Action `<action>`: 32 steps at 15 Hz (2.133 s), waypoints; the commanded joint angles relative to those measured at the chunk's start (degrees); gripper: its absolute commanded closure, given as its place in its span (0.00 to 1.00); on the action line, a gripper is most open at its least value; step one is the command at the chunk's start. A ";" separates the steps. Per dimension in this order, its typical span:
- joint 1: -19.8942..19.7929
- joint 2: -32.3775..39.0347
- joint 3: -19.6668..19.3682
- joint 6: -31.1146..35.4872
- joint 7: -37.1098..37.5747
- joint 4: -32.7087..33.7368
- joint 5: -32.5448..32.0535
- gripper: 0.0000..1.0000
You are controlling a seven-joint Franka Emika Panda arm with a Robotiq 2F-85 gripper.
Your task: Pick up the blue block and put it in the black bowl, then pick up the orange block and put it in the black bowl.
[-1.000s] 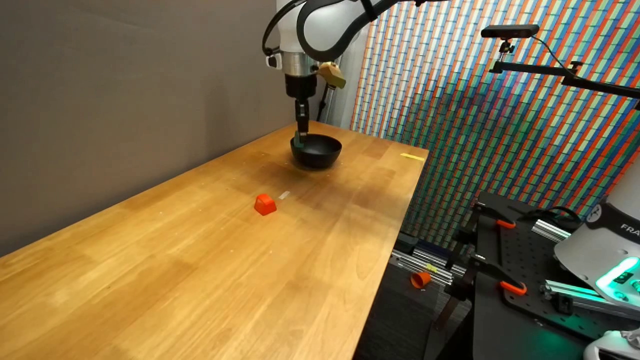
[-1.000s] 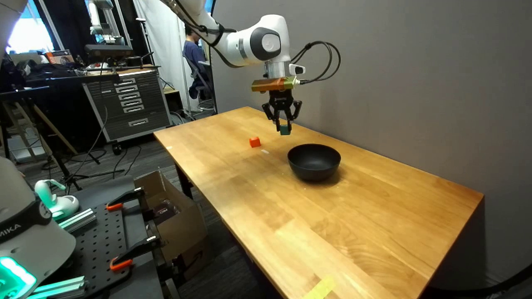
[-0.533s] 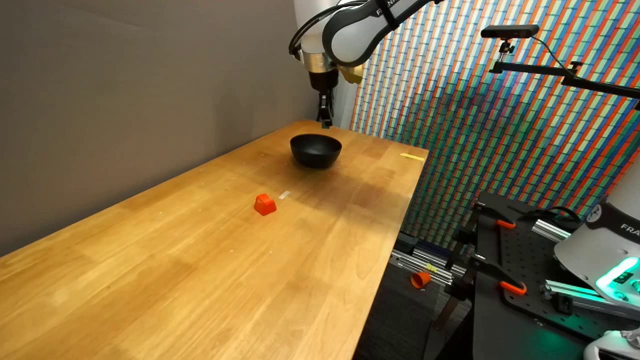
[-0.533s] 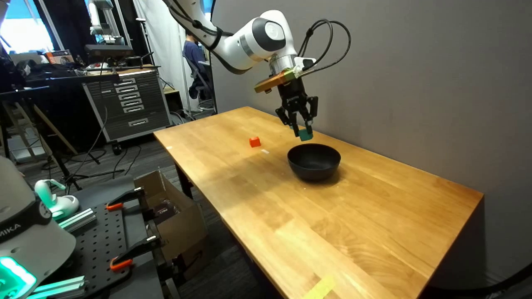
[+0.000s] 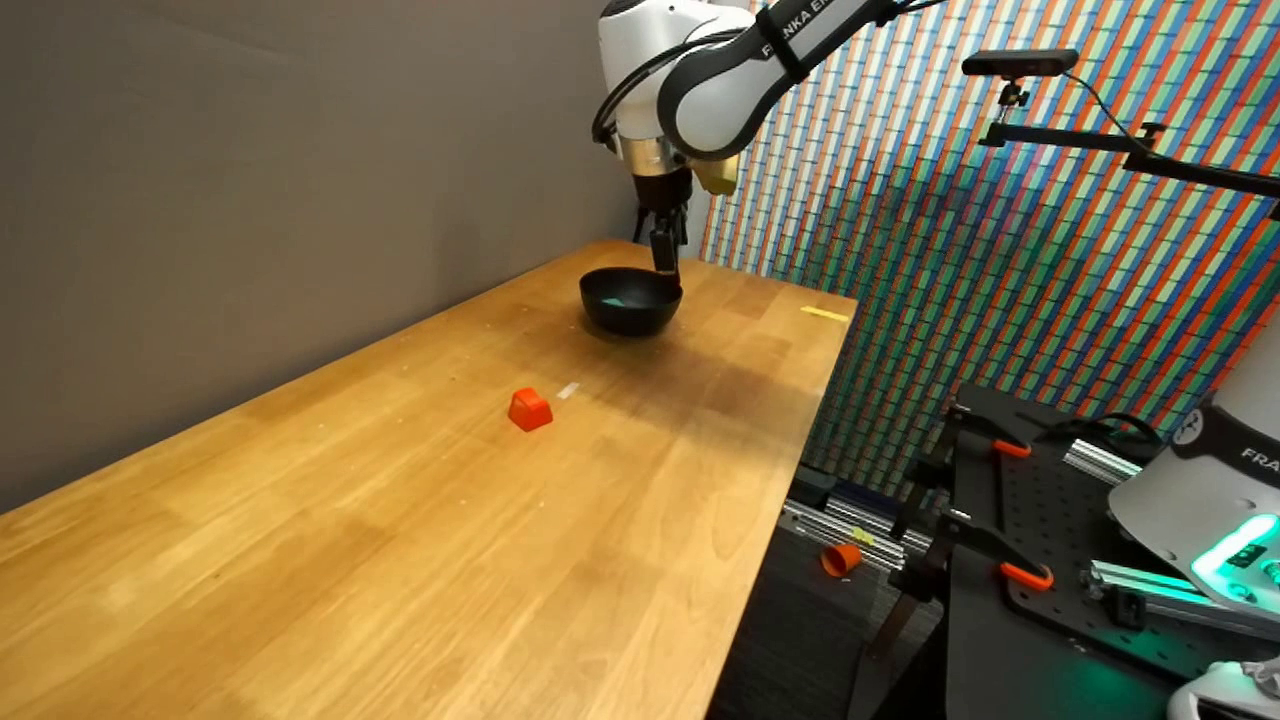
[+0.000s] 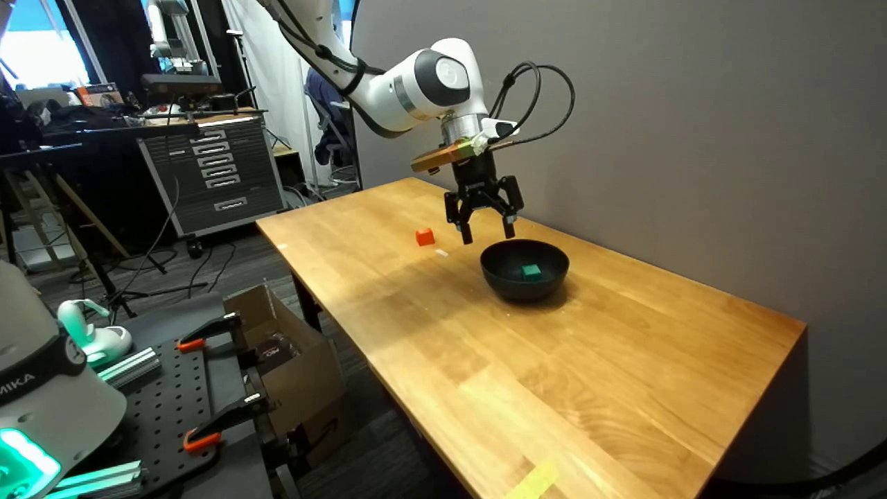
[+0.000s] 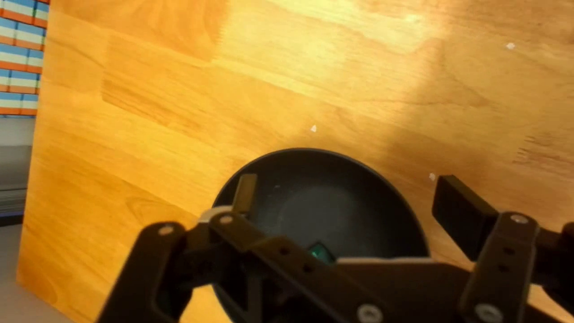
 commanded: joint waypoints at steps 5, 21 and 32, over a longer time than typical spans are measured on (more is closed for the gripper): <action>0.79 -8.23 1.60 -0.01 2.86 -9.00 0.69 0.00; 0.56 -12.39 5.84 -0.84 -0.37 -13.16 9.11 0.00; 0.17 -9.12 9.21 -0.89 -3.87 -9.63 13.07 0.00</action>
